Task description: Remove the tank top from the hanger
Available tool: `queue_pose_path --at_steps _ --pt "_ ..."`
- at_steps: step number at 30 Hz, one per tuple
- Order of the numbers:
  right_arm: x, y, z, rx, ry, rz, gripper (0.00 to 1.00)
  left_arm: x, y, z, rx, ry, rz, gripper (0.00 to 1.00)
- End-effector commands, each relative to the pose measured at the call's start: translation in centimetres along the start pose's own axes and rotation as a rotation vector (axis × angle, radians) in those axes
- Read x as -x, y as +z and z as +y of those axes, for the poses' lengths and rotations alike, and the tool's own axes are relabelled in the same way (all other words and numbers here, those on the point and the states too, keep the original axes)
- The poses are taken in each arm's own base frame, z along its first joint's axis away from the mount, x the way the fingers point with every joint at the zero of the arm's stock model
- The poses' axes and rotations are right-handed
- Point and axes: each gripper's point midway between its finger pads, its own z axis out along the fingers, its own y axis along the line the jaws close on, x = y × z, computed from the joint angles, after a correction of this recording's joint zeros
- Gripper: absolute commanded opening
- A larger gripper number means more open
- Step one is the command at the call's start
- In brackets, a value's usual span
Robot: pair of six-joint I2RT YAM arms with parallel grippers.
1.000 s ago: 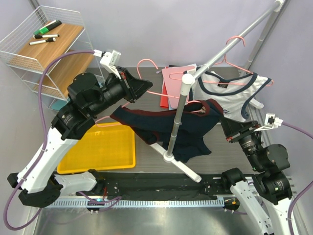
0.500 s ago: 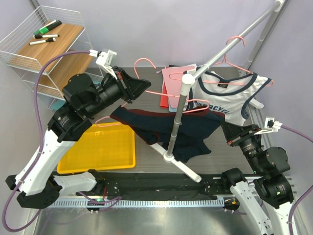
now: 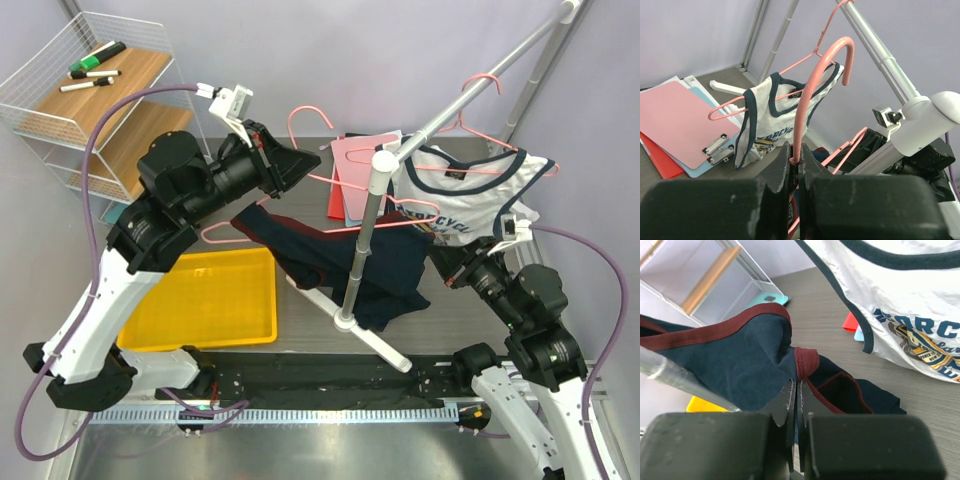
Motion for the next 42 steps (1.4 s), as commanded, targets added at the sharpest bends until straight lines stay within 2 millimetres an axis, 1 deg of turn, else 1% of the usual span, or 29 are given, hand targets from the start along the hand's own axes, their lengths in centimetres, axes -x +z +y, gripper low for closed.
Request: queue_pose_path --at_steps 1,2,4,7,8,9,10,11,13,14,17,19,20,23,25,28,30,32,34,37,38,42 --pt "1.7 0.7 1.9 0.078 -0.073 -0.018 0.06 1.9 -0.2 -1.4 -0.049 0.052 -0.038 0.00" --pt "2.0 0.9 2.1 0.088 -0.077 -0.021 0.07 2.0 -0.2 -1.3 -0.046 0.058 -0.040 0.00" --pt "1.6 1.5 2.3 0.103 -0.086 0.012 0.09 1.8 0.3 -1.1 -0.042 0.060 -0.027 0.00" --pt "0.7 1.6 2.7 0.141 -0.109 0.061 0.22 1.3 0.8 -1.0 -0.045 0.067 -0.001 0.00" --pt "0.3 1.6 2.6 0.138 -0.112 0.086 0.34 1.3 0.9 -1.0 -0.049 0.068 0.004 0.00" --pt "0.2 1.4 2.5 0.133 -0.120 0.095 0.39 1.1 1.0 -1.0 -0.049 0.070 0.012 0.00" --pt "0.1 1.3 2.4 0.126 -0.127 0.101 0.41 0.8 1.1 -0.9 -0.051 0.070 0.020 0.00" --pt "0.3 0.7 2.5 0.121 -0.148 0.105 0.47 0.7 1.2 -0.9 -0.053 0.069 0.026 0.00" --pt "0.9 0.0 2.7 0.112 -0.167 0.097 0.52 0.4 1.3 -0.7 -0.049 0.073 0.034 0.00" --pt "1.2 -0.6 2.9 0.112 -0.191 0.098 0.56 0.3 1.4 -0.6 -0.046 0.076 0.037 0.00" --pt "2.2 -2.2 3.8 0.125 -0.234 0.087 0.61 0.0 1.6 -0.5 -0.049 0.085 0.051 0.00" --pt "2.6 -2.9 4.8 0.163 -0.260 0.086 0.63 -0.2 1.6 -0.8 -0.064 0.097 0.067 0.00" --pt "3.1 -3.5 5.5 0.187 -0.278 0.075 0.64 -0.3 1.6 -0.9 -0.072 0.097 0.075 0.00" --pt "3.7 -3.9 6.3 0.217 -0.321 0.075 0.66 -1.2 1.7 -1.3 -0.111 0.111 0.119 0.00" --pt "4.0 -3.6 6.0 0.198 -0.331 0.078 0.66 -1.6 1.5 -1.8 -0.143 0.118 0.139 0.00" --pt "4.3 -3.3 6.1 0.198 -0.347 0.081 0.65 -2.0 1.3 -2.0 -0.165 0.132 0.163 0.00" --pt "4.7 -3.2 6.5 0.211 -0.358 0.073 0.64 -2.3 1.3 -2.0 -0.171 0.132 0.175 0.00" --pt "4.8 -2.9 7.0 0.239 -0.371 0.075 0.60 -2.6 1.1 -2.5 -0.198 0.130 0.185 0.00" --pt "4.8 -2.8 7.4 0.267 -0.380 0.079 0.58 -2.8 1.1 -2.8 -0.220 0.130 0.192 0.00" --pt "4.5 -2.6 8.7 0.359 -0.396 0.089 0.57 -3.0 1.2 -3.2 -0.250 0.128 0.202 0.00" --pt "3.9 -2.7 9.4 0.412 -0.395 0.114 0.57 -3.0 1.1 -3.4 -0.261 0.128 0.204 0.00" --pt "3.1 -2.2 10.3 0.499 -0.388 0.156 0.56 -3.3 1.2 -4.0 -0.302 0.122 0.225 0.00"
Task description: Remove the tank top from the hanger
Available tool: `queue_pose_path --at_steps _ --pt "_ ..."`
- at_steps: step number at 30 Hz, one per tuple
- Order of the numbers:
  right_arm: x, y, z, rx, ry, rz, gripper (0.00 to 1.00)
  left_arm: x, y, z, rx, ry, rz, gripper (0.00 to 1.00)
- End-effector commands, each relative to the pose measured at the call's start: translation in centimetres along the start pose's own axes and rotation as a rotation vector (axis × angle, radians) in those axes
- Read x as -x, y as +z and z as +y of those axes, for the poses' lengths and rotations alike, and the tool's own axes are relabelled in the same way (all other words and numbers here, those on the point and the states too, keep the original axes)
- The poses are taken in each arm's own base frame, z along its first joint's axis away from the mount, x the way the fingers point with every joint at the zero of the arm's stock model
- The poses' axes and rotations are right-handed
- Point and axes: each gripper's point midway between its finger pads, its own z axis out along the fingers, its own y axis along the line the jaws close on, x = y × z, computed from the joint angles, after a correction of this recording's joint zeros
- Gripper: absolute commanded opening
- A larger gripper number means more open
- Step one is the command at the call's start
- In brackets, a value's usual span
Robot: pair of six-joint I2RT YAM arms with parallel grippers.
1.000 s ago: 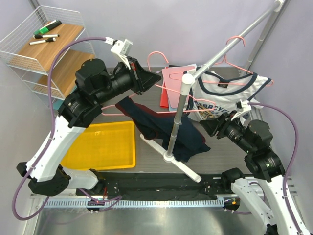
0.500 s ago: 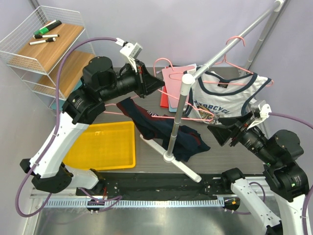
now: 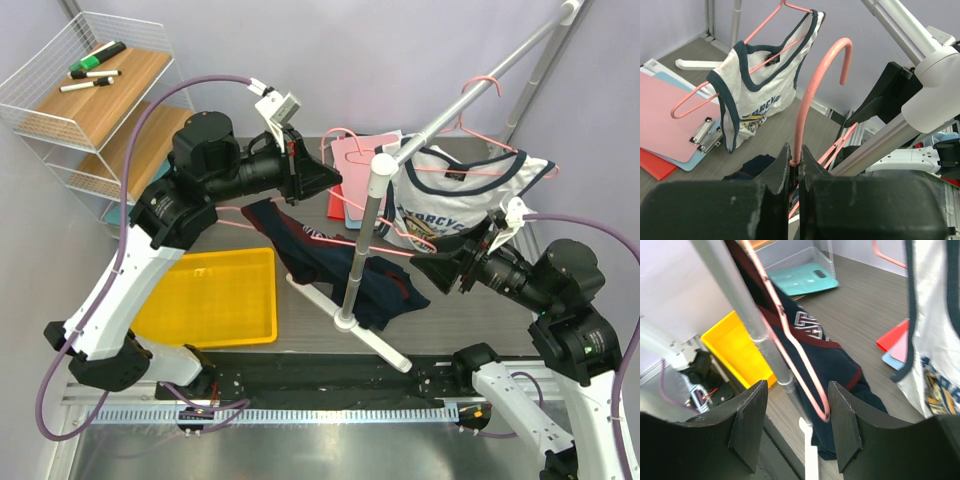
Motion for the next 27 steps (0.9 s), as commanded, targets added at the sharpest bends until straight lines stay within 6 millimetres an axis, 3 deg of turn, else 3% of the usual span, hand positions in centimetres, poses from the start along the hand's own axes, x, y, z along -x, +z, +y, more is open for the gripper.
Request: queue_pose_path --at_steps 1,6,11,16,21,27 --pt "1.4 1.0 2.3 0.172 -0.057 -0.029 0.56 1.1 -0.4 -2.5 -0.121 0.025 -0.010 0.00" --pt "1.5 2.8 2.1 0.221 -0.036 -0.006 0.45 0.8 -0.2 -3.0 -0.161 0.023 0.004 0.00" --pt "2.4 4.3 1.6 0.243 -0.042 -0.021 0.42 0.8 -0.3 -3.3 -0.177 0.022 0.006 0.00" --pt "2.3 5.6 1.5 0.286 -0.025 -0.015 0.30 1.0 -0.4 -3.3 -0.174 0.024 0.004 0.00" --pt "2.4 5.6 1.6 0.299 -0.029 -0.052 0.03 1.3 -0.2 -3.0 -0.148 0.014 -0.009 0.00" --pt "3.1 5.4 1.9 0.322 -0.092 -0.180 0.01 2.5 0.0 -2.9 -0.136 -0.021 -0.052 0.00"
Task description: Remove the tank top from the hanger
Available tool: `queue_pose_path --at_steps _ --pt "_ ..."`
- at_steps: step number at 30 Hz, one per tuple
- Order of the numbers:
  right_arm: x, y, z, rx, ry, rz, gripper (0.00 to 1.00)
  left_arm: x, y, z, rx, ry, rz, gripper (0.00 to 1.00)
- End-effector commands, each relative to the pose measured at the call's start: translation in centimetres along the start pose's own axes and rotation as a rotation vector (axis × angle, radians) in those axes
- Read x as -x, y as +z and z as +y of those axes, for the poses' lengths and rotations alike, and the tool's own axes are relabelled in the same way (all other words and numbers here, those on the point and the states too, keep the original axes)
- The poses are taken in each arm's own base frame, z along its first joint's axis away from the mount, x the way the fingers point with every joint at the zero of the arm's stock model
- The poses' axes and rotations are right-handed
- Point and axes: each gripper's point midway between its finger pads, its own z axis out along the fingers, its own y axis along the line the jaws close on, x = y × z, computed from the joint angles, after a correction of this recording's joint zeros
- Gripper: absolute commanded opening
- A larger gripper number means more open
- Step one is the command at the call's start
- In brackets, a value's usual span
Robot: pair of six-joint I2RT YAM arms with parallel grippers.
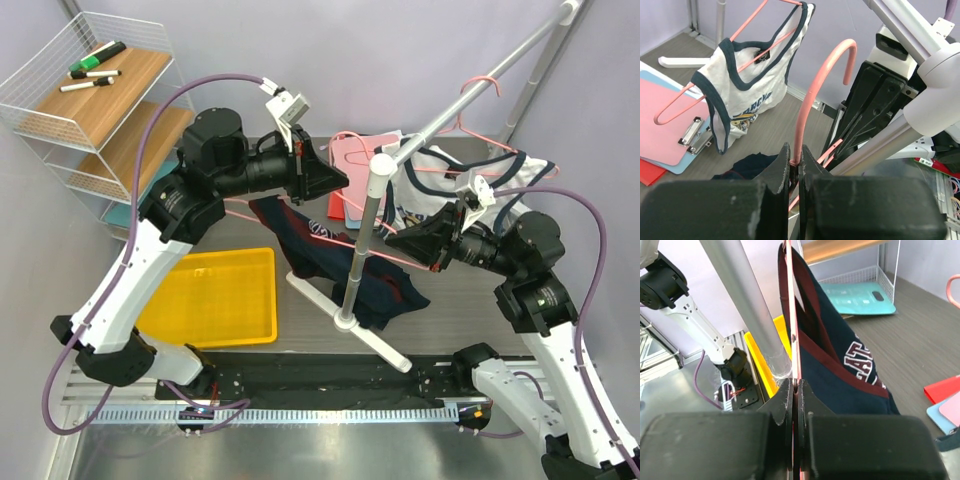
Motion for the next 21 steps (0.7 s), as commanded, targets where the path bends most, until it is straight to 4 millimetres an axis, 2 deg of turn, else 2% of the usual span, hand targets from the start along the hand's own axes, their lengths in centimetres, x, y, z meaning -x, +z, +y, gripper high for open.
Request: queue_pose_path --at_steps 1,5,6,8,9,12,16,17,18,19,21 --pt "2.6 0.1 0.0 -0.001 -0.117 -0.148 0.01 3.2 -0.9 -2.6 -0.065 -0.029 -0.092 0.01" --pt "3.4 -0.2 0.2 -0.002 -0.170 -0.214 0.01 3.7 -1.0 -2.6 -0.053 -0.043 -0.111 0.10" --pt "3.5 -0.3 0.4 0.002 -0.168 -0.229 0.01 3.8 -1.1 -2.8 -0.055 -0.045 -0.116 0.19" --pt "3.8 -0.4 0.3 0.000 -0.179 -0.263 0.01 4.1 -1.2 -2.9 -0.053 -0.051 -0.130 0.27" --pt "4.0 -0.4 0.3 -0.003 -0.180 -0.276 0.01 4.3 -1.5 -3.0 -0.053 -0.049 -0.140 0.36" --pt "4.0 -0.5 0.2 -0.013 -0.184 -0.292 0.01 4.8 -1.8 -3.0 -0.037 -0.051 -0.166 0.50" --pt "4.2 -0.8 0.2 -0.026 -0.190 -0.313 0.01 5.8 -2.9 -3.2 -0.016 -0.037 -0.206 0.61" --pt "4.3 -0.8 0.2 -0.031 -0.186 -0.315 0.01 6.0 -3.2 -3.0 0.003 -0.035 -0.217 0.72" --pt "4.3 -0.8 0.1 -0.036 -0.183 -0.312 0.01 6.2 -3.5 -3.1 0.013 -0.029 -0.223 0.91" --pt "4.3 -0.8 0.1 -0.037 -0.184 -0.313 0.01 6.6 -4.3 -3.5 0.017 -0.020 -0.241 0.97" --pt "4.3 -0.8 -0.1 -0.049 -0.177 -0.309 0.01 7.3 -5.4 -3.2 0.061 -0.015 -0.281 1.00"
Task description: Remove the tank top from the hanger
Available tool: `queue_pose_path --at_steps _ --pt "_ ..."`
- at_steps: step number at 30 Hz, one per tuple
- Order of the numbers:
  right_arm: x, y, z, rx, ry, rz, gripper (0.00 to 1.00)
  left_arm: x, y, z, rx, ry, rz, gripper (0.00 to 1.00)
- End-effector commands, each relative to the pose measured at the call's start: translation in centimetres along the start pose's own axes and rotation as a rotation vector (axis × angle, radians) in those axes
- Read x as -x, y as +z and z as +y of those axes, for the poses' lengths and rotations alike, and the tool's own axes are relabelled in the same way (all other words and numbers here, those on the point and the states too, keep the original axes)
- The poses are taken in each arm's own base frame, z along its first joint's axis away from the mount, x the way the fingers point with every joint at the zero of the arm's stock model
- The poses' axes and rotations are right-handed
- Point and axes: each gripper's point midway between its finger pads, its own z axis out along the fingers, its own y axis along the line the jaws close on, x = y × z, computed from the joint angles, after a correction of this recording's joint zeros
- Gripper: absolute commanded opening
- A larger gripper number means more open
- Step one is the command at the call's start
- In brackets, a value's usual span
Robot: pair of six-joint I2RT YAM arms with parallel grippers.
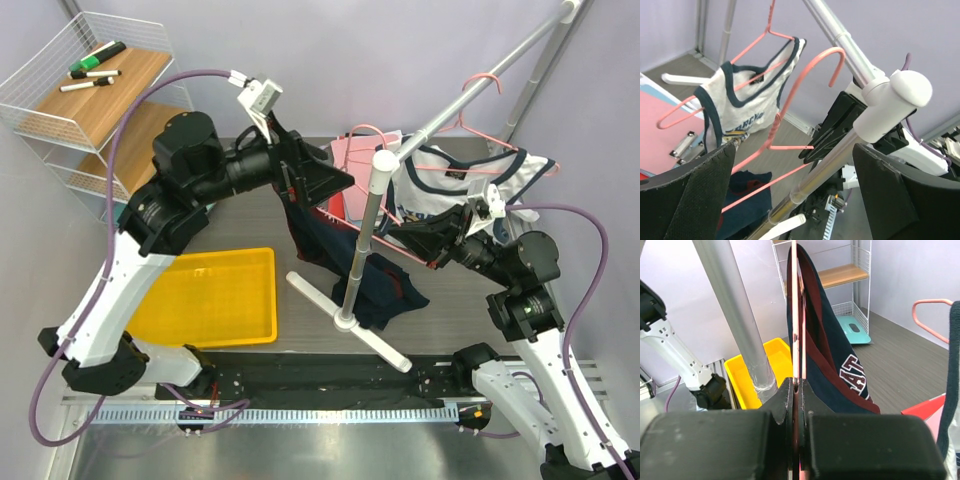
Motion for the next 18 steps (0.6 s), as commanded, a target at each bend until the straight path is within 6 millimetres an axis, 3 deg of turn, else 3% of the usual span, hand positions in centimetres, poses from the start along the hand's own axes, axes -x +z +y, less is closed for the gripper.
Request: queue_pose_path --at_steps 1,6,10,11,13,18 --pt "3.8 -0.1 0.6 -0.010 -0.093 -0.121 0.01 4.6 -3.8 -1.9 0.039 0.061 -0.177 1.00" --pt "3.9 -0.1 0.2 -0.042 -0.067 -0.118 0.01 5.7 -7.8 -2.1 0.117 0.066 -0.280 0.93" --pt "4.1 -0.3 0.2 -0.055 -0.052 -0.126 0.01 4.1 -9.7 -1.0 0.185 0.024 -0.295 0.83" --pt "4.2 -0.3 0.3 -0.054 -0.049 -0.127 0.01 2.8 -9.3 -0.2 0.203 0.005 -0.270 0.80" --pt "4.2 -0.4 0.4 -0.057 -0.045 -0.131 0.01 2.2 -9.2 0.1 0.206 -0.014 -0.261 0.73" --pt "4.6 -0.5 0.5 -0.063 -0.046 -0.138 0.01 -0.5 -7.6 3.4 0.316 -0.075 -0.186 0.59"
